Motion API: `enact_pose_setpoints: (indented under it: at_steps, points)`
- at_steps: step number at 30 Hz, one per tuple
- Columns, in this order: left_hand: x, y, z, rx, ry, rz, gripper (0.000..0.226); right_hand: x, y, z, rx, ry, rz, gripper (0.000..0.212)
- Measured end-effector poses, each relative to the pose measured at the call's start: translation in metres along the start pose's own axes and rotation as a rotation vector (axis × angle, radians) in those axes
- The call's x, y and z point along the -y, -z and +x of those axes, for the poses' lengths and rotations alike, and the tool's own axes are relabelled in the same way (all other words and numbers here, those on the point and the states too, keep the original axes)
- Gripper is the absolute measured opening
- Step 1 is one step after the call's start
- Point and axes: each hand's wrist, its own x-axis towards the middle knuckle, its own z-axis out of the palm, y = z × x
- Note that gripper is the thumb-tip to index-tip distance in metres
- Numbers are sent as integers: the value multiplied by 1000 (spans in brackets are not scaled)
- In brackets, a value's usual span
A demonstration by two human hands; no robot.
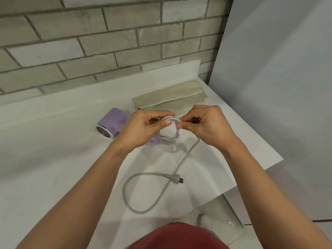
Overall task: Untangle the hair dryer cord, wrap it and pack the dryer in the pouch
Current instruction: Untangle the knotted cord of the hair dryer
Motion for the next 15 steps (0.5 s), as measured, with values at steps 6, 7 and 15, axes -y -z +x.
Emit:
enact_pose_setpoints:
  at_steps: [6,7,15]
  points:
    - [6,3,1,99,75,-64,47,-6,-5,-3,-131,21,-13,11]
    - [9,1,0,80,95,-108,48,-5,-4,-3,-152,-2,33,15]
    - [14,-5,1,-138,54,-182,24,2,0,1,-44,69,-20,4]
